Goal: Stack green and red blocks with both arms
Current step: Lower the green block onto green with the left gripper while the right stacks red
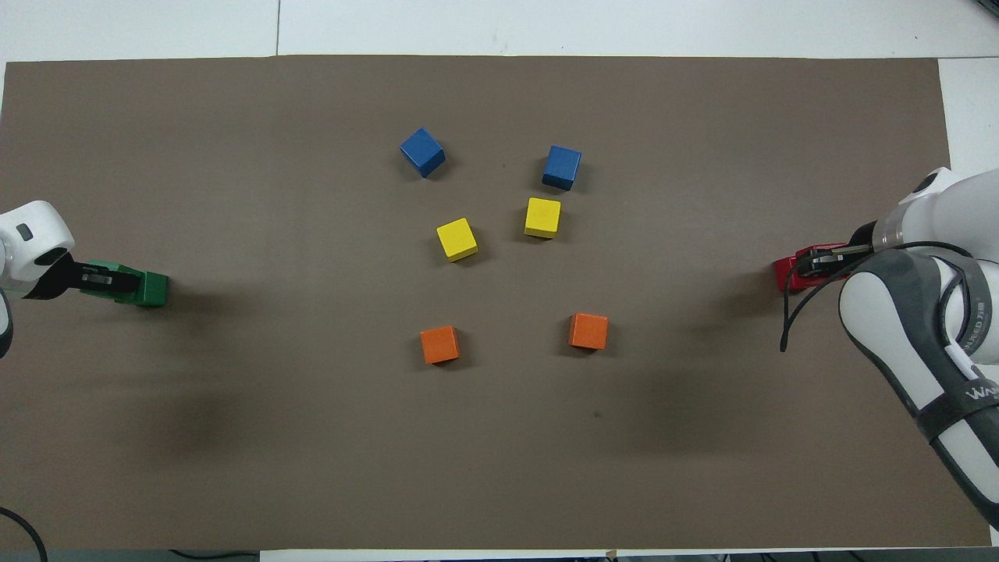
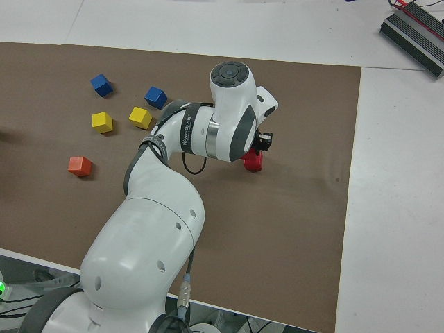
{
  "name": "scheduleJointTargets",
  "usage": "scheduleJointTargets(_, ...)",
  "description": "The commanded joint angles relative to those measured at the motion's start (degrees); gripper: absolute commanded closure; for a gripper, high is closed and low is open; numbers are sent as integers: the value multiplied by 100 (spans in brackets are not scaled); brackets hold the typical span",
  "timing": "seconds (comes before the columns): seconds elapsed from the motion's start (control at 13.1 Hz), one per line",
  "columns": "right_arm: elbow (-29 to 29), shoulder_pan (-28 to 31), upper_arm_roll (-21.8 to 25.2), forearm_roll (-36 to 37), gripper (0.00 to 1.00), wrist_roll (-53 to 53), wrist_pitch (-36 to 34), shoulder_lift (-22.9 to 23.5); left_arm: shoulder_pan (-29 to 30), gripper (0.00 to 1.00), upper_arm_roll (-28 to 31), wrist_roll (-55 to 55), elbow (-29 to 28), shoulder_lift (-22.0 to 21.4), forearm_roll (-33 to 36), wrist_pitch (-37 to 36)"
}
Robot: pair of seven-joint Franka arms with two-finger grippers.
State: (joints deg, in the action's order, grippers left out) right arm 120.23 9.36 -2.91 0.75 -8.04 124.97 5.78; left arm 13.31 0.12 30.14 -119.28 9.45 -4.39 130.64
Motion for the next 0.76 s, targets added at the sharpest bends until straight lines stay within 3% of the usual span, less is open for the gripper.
scheduleJointTargets(0.0,212,83,-34,22,100,-189,300,-24,102,100,-56,194,-463,-101,-141,644)
scheduleJointTargets(0.15,229,84,-34,22,100,-172,300,-7,84,100,-56,142,-789,-145,-141,1033)
scheduleJointTargets(0.53,326,145,-34,22,100,-207,379,-7,93,100,-56,142,-527,-224,-377,-133)
scheduleJointTargets(0.69,344,154,-34,22,100,-198,388,-24,49,100,-56,107,-606,-260,-378,91)
